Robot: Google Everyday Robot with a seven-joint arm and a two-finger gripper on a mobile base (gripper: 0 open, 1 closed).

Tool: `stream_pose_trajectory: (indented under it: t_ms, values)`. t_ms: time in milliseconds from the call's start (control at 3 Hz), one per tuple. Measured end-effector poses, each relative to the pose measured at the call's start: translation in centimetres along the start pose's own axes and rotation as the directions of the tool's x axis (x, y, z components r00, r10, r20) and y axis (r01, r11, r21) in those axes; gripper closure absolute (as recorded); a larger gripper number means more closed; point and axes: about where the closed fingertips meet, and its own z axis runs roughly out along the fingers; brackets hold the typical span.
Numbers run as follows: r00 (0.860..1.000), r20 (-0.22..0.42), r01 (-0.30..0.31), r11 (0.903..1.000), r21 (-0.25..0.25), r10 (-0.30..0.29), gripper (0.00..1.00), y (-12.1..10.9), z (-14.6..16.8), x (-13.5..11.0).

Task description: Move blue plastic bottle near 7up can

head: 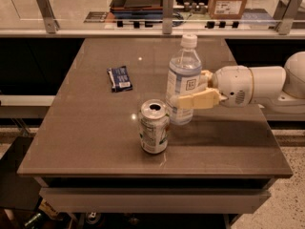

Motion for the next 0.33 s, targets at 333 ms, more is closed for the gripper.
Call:
stream_pose_trajectory:
  t_ms: [333]
  values:
    - [1.0,-0.001,-0.002,1.0,-0.004,0.002,0.84,0.09,0.21,-0.07]
